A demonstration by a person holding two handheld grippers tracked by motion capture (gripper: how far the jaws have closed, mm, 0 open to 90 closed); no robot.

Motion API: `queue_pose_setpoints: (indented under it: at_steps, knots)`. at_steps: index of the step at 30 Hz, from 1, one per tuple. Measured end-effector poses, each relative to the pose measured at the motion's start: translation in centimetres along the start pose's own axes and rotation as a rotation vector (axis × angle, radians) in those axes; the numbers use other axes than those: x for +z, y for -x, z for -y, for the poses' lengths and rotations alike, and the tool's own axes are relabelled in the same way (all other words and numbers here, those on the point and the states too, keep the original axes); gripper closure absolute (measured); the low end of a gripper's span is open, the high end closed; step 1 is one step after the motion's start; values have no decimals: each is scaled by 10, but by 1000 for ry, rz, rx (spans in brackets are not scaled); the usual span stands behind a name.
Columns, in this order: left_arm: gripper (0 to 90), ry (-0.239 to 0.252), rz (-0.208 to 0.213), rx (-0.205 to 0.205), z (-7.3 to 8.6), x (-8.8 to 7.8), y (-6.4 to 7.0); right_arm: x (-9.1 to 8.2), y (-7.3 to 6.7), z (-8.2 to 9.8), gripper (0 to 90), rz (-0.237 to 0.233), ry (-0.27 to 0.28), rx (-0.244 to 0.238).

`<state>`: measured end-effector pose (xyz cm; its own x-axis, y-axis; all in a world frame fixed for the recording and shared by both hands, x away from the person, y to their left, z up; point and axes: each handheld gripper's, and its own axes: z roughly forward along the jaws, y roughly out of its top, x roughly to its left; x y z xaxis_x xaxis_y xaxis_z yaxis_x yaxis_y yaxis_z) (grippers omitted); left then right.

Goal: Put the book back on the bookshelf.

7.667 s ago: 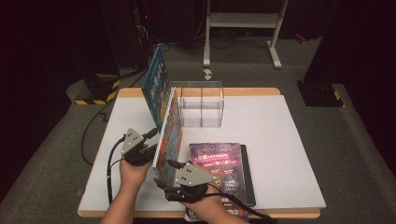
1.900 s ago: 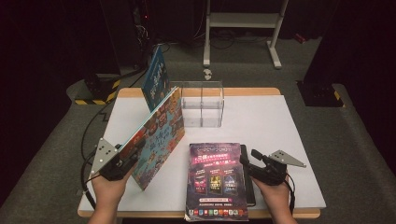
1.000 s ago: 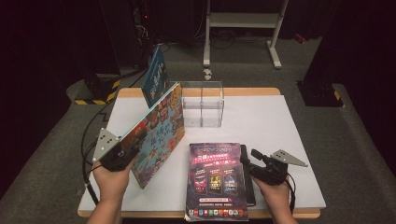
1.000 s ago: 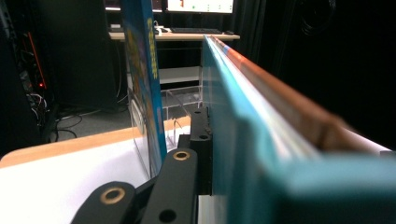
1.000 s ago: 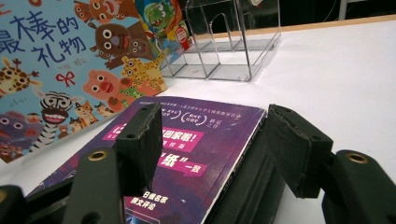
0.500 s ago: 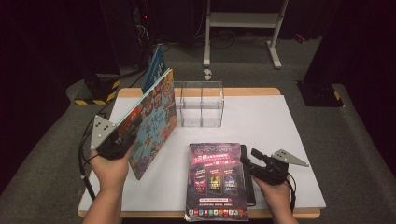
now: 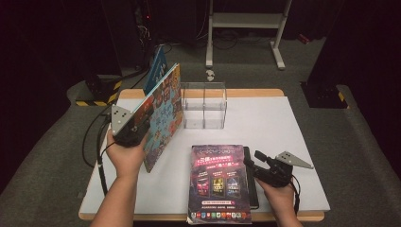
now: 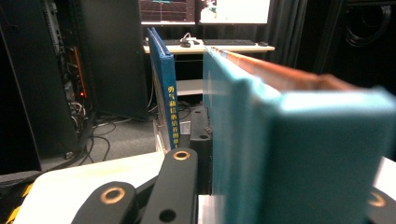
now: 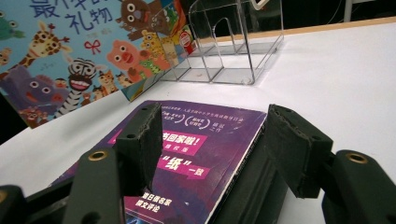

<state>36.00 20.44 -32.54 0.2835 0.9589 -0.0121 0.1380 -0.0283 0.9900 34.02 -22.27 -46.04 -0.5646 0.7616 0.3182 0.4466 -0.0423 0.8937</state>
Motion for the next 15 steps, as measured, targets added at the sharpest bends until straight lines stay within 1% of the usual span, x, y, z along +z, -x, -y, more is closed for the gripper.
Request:
queue_pose_setpoints:
  at_steps: [4,7,12,15]
  knots:
    - [814,7,-21,0,0,10,0,0,0,0,372,-3,1,0]
    - [814,14,-25,-6,-2,17,1,0,0,0,372,-6,2,0]
    - [814,16,-39,10,-5,31,3,-1,-1,-1,372,-9,5,3]
    - [814,16,-48,7,-5,39,4,-2,0,-1,372,-11,7,3]
